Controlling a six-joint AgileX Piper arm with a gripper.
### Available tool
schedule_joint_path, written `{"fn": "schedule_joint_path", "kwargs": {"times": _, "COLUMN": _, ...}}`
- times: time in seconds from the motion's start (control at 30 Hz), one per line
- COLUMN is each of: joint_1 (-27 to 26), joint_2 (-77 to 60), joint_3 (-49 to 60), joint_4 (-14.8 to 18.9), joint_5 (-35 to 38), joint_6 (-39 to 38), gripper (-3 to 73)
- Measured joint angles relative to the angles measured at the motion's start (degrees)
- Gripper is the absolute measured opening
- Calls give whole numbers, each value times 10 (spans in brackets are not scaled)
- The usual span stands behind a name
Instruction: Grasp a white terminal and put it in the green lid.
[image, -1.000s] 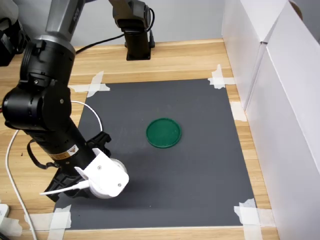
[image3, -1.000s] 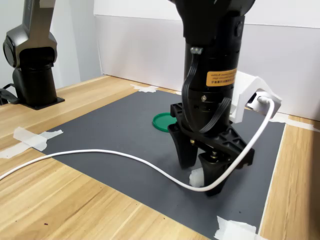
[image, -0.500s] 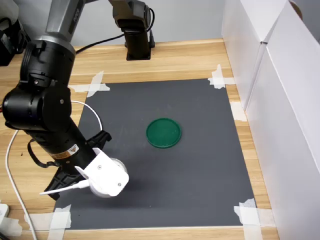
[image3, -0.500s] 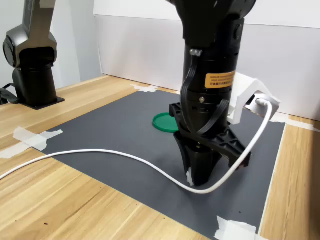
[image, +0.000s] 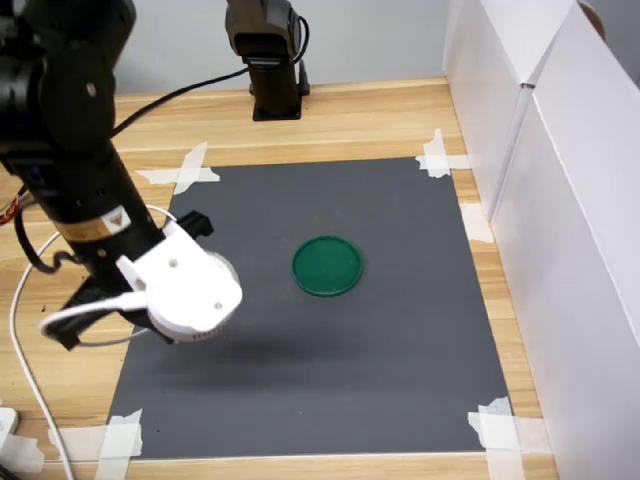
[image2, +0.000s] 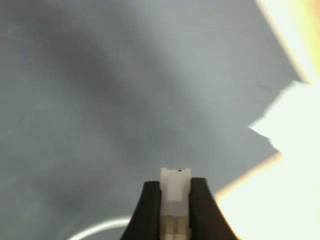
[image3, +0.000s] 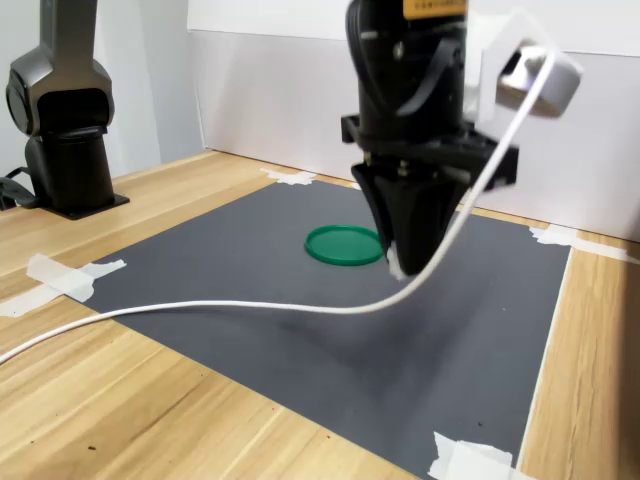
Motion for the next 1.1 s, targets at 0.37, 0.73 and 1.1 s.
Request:
{"fn": "schedule_joint_path", "kwargs": {"times": 0.37, "joint_1": 57, "joint_2": -84, "joint_3": 0, "joint_4": -12, "joint_5": 10, "joint_6": 11, "gripper": 84}}
{"fn": "schedule_joint_path", "kwargs": {"times": 0.73, "joint_1": 150, "joint_2": -168, "joint_3": 89, "joint_4": -36, "joint_5": 10, "joint_6": 62, "gripper": 84}}
{"fn": "schedule_joint_path", "kwargs": {"times": 1.1, "joint_1": 155, "joint_2": -275, "joint_3": 312, "joint_4": -1, "joint_5": -29, "joint_6": 120, "gripper": 84}}
